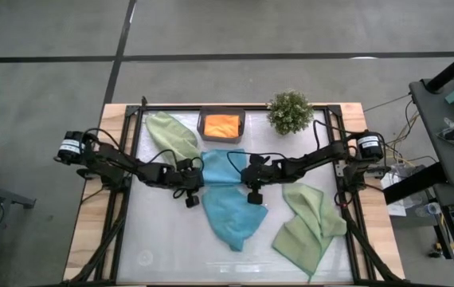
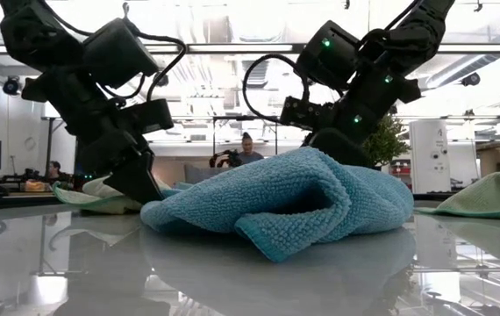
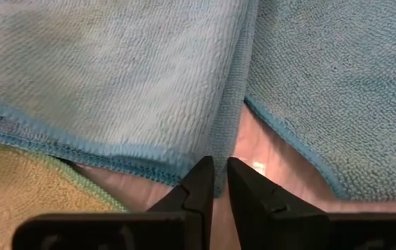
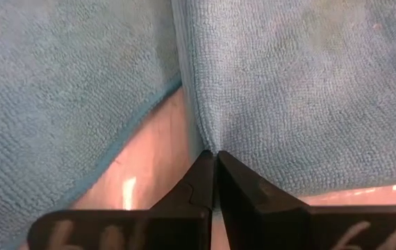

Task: Fold microfiber towels
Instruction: Fold the left blue microfiber towel

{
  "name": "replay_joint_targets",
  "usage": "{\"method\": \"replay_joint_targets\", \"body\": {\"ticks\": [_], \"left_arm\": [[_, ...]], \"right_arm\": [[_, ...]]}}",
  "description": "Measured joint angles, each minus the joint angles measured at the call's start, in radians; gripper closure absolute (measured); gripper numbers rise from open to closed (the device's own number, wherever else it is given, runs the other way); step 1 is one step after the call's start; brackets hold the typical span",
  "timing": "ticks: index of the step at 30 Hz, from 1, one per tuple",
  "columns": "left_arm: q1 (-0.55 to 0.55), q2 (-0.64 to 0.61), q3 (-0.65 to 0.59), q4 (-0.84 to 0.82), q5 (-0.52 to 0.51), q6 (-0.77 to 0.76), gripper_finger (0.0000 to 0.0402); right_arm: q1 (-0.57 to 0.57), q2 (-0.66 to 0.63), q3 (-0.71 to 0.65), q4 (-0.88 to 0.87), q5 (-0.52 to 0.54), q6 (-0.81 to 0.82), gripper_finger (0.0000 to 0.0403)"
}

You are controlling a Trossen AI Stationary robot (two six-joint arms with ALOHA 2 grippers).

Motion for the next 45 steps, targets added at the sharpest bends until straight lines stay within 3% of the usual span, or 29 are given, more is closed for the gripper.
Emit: {"method": "replay_joint_targets", "body": {"ticks": [12,17,27,33,37,45], "left_arm": [[0.0,-0.141,0.045,-0.188,0.021,0.052,0.0373],[0.0,-0.161,0.035,-0.087,-0.036,0.111,0.0373],[0.02,-0.022,0.036,0.058,-0.056,0.138,0.0373],[0.026,0.027,0.034,0.044,-0.031,0.104,0.0373],[0.028,0.033,0.033,0.045,0.027,0.079,0.0373],[0.033,-0.026,0.038,0.033,0.037,0.095,0.0373]], "right_arm": [[0.0,0.0,0.0,0.006,-0.008,0.028,0.0384],[0.0,-0.006,0.0,0.005,-0.008,0.039,0.0344],[0.0,-0.085,0.001,0.021,-0.006,0.026,0.0293],[-0.001,-0.089,0.002,0.092,0.08,0.026,0.0313],[-0.007,-0.073,0.001,0.098,0.082,0.035,0.0343],[-0.007,-0.005,-0.007,0.144,0.079,0.038,0.0391]]}}
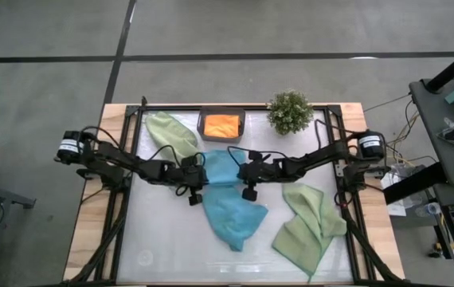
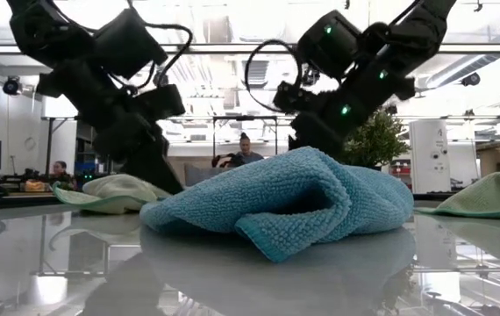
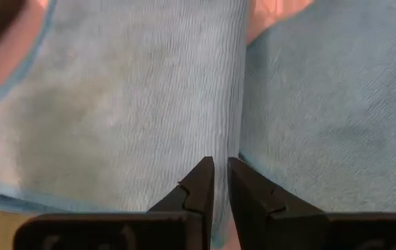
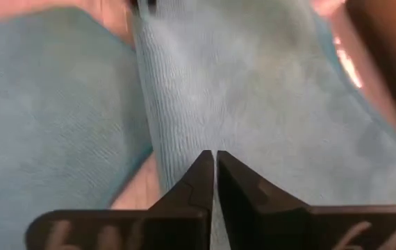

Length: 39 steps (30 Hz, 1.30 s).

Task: Fold microfiber towels
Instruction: Fold the left blue microfiber towel

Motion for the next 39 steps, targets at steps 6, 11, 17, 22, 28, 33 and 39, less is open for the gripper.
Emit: {"method": "replay_joint_targets", "body": {"ticks": [6,11,17,22,28,33,39], "left_arm": [[0.018,-0.066,0.001,0.004,-0.12,0.145,0.0373],[0.066,-0.036,-0.001,0.073,-0.248,0.202,0.0373],[0.116,0.063,-0.001,0.146,-0.252,0.195,0.0373],[0.132,0.122,-0.001,0.121,-0.267,0.178,0.0373],[0.139,0.094,0.0,0.018,-0.306,0.141,0.0373],[0.139,0.031,0.0,-0.015,-0.306,0.142,0.0373],[0.137,-0.058,-0.001,-0.016,-0.297,0.15,0.0373]], "right_arm": [[0.0,0.07,0.0,0.01,0.002,0.006,0.0394],[0.0,0.084,0.001,0.019,0.004,0.002,0.0394],[0.0,0.082,0.002,0.018,0.001,-0.002,0.0394],[0.0,0.082,0.002,0.013,0.001,-0.003,0.0394],[0.0,0.082,0.002,0.002,-0.001,-0.005,0.0394],[0.0,0.081,0.003,0.0,0.0,-0.003,0.0394],[0.0,0.053,0.009,-0.021,-0.004,0.004,0.0394]]}}
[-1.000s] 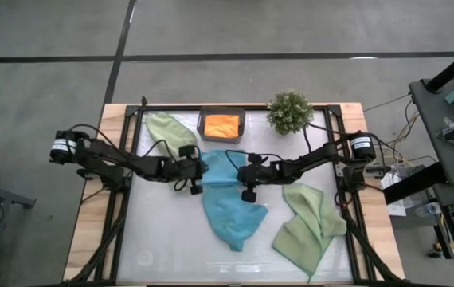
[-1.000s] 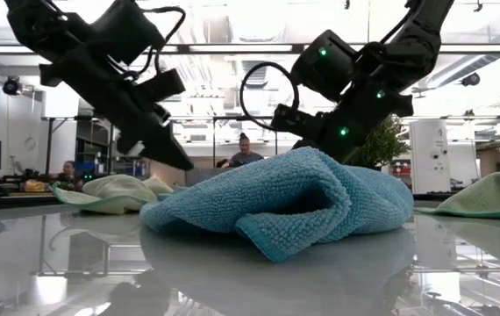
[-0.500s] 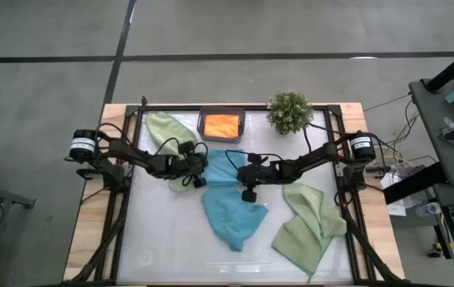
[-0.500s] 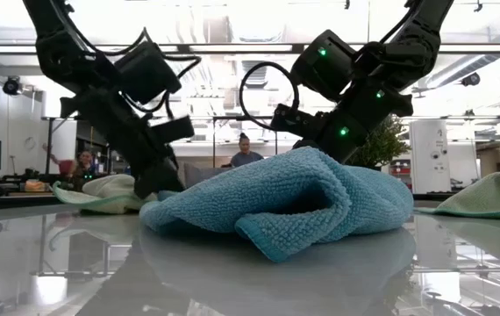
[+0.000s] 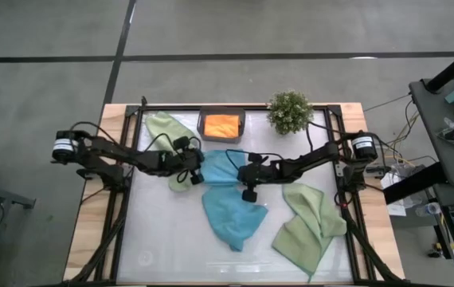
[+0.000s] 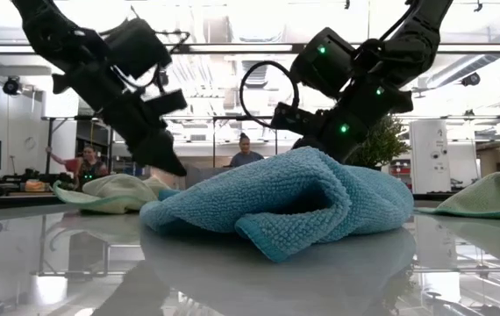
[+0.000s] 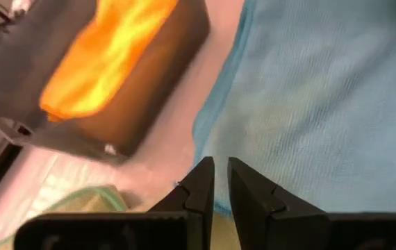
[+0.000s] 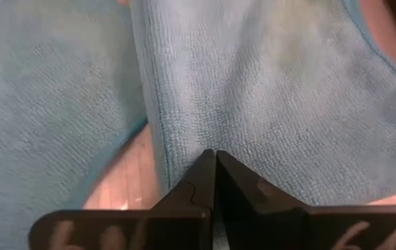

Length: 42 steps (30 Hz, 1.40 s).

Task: Fold microfiber towels
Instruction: Fold the left blue microfiber towel

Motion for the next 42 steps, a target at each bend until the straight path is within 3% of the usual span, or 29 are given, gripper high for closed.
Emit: {"method": "replay_joint_targets", "body": {"ticks": [6,11,20,29,42], "left_arm": [[0.0,-0.047,0.0,0.004,0.076,-0.002,0.0373],[0.002,-0.026,0.0,0.01,0.075,-0.002,0.0373],[0.024,0.125,-0.002,0.166,-0.037,-0.004,0.0373],[0.046,0.248,0.002,0.196,-0.041,-0.011,0.0373],[0.046,0.189,0.005,0.183,-0.038,-0.026,0.0373]], "right_arm": [[0.0,-0.045,0.0,0.005,-0.005,0.037,0.0394],[0.0,-0.072,0.001,0.0,-0.005,0.048,0.0394],[0.0,-0.084,0.001,-0.009,-0.004,0.047,0.0394],[0.0,-0.083,-0.008,-0.007,-0.004,0.048,0.0394],[-0.006,0.015,-0.011,0.017,0.004,0.032,0.0394]]}}
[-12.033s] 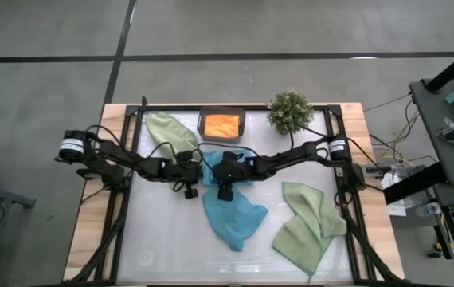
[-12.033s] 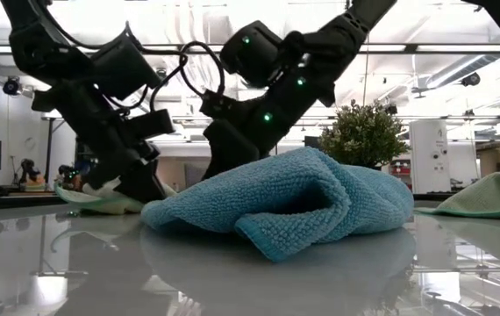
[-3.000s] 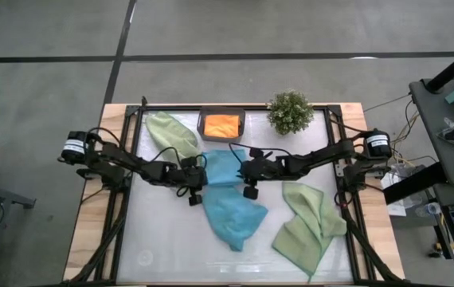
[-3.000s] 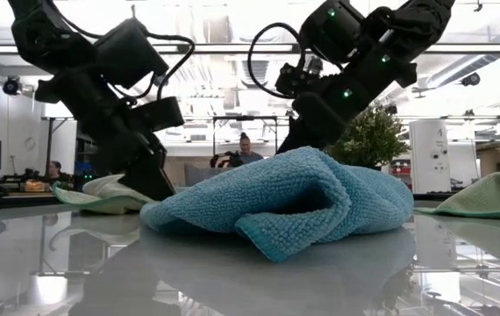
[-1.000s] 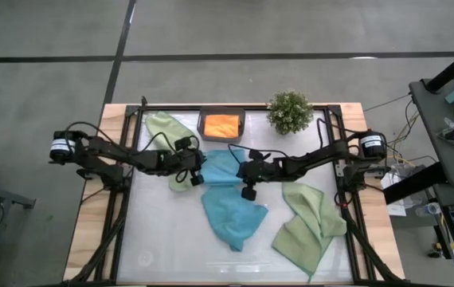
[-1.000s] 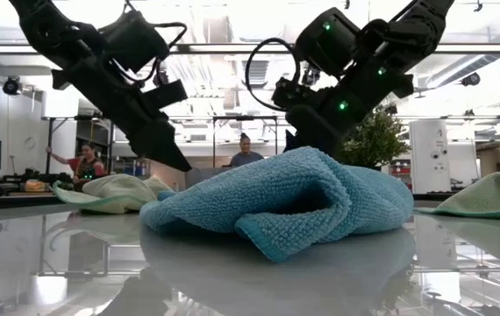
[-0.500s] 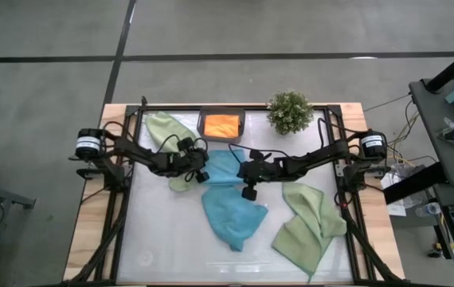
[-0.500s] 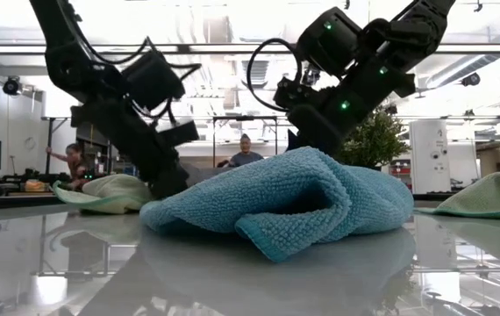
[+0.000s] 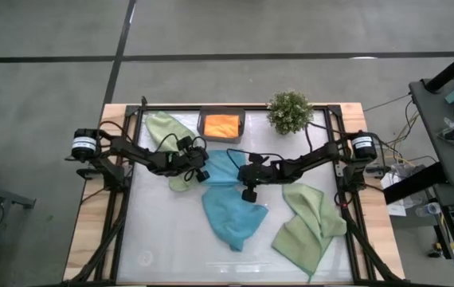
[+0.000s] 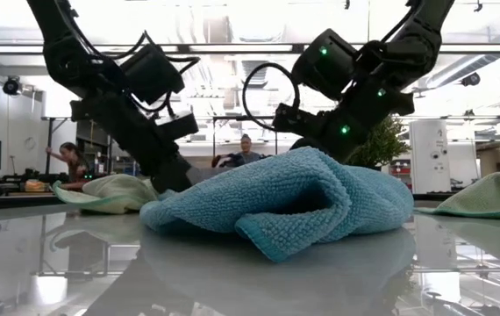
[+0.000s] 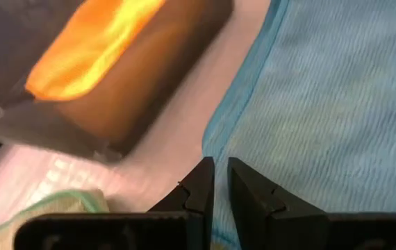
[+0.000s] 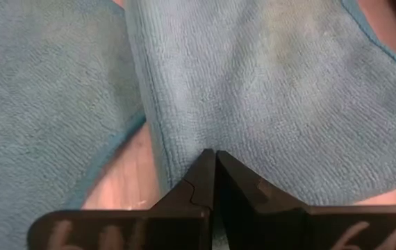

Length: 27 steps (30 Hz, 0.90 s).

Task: Fold microfiber towels
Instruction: Fold the left blue microfiber towel

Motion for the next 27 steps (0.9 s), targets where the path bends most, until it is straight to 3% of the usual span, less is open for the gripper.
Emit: {"method": "replay_joint_targets", "body": {"ticks": [12,15,21,27], "left_arm": [[-0.006,-0.154,-0.002,-0.058,0.016,0.074,0.0373],[-0.01,-0.199,-0.002,-0.096,0.102,0.075,0.0373],[-0.011,-0.213,-0.012,-0.114,0.394,0.073,0.0373],[-0.013,-0.165,-0.016,-0.123,0.422,0.07,0.0373]], "right_arm": [[0.0,-0.051,0.008,-0.039,-0.002,0.038,0.0394],[0.0,-0.077,0.01,-0.034,-0.003,0.068,0.0394],[-0.011,-0.143,0.01,-0.061,-0.009,0.212,0.0378],[-0.058,-0.186,0.011,-0.147,-0.005,0.452,0.0311]]}}
